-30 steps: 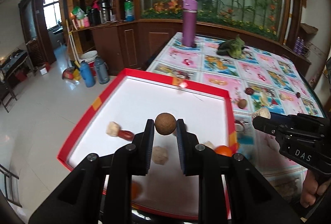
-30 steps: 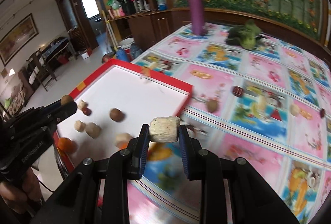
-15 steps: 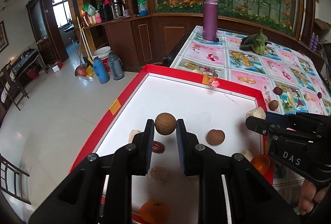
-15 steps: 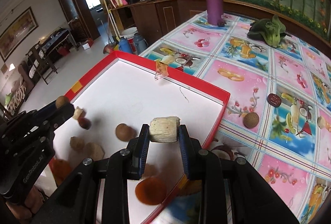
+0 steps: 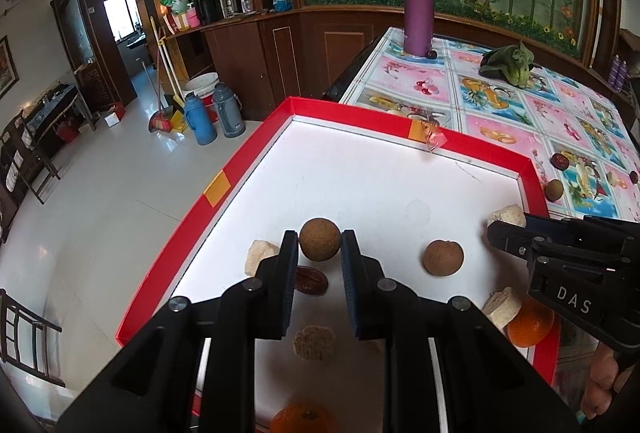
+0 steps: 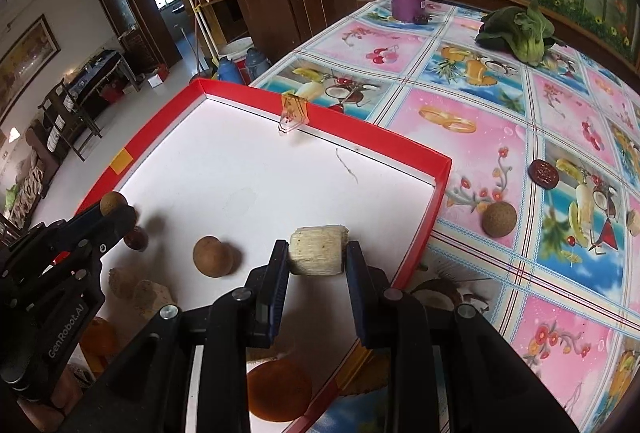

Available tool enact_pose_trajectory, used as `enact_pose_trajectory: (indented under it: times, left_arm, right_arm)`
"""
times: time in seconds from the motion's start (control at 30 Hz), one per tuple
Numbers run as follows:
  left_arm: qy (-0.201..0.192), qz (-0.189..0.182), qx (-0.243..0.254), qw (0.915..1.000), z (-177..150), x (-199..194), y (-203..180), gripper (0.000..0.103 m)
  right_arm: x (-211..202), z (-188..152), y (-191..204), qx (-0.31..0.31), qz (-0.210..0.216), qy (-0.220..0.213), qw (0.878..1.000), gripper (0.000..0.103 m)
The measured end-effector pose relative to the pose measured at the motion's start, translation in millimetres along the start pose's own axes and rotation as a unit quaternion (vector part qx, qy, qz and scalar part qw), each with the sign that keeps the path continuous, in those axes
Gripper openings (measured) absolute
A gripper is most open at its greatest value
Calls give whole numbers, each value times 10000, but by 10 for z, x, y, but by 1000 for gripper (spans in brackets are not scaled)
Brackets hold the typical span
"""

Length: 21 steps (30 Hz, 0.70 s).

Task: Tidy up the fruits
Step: 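Open both tools to drop the cube and nut into the tray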

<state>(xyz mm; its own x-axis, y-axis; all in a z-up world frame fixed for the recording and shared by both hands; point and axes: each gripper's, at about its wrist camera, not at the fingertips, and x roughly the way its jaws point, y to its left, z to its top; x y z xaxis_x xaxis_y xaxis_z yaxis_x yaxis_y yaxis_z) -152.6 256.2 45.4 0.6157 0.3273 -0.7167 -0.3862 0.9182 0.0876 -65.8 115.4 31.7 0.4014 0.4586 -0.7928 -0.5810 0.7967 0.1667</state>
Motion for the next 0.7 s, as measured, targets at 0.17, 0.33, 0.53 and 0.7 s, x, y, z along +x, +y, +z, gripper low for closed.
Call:
enact_pose_trajectory:
  times: [0.17,0.33,0.53,0.7]
  left_arm:
    - [78,65,-16,9999,-19,35,-2,24]
    - [124,137,-42,9998,-16,51,0,24]
    - [30,283,-36,9996,-7,-16,-20,59]
    - [-80,275,3,9996,25,-108,-84,68]
  right_arm:
    - [11,-3,6,7,50,88,9999,28]
    - [-70,5,46,-91,121,-13,9999,29]
    - [-223,8,-6,-71,207,-207,9995,33]
    - [-376,-7,-108,17,200,-357,9992,33]
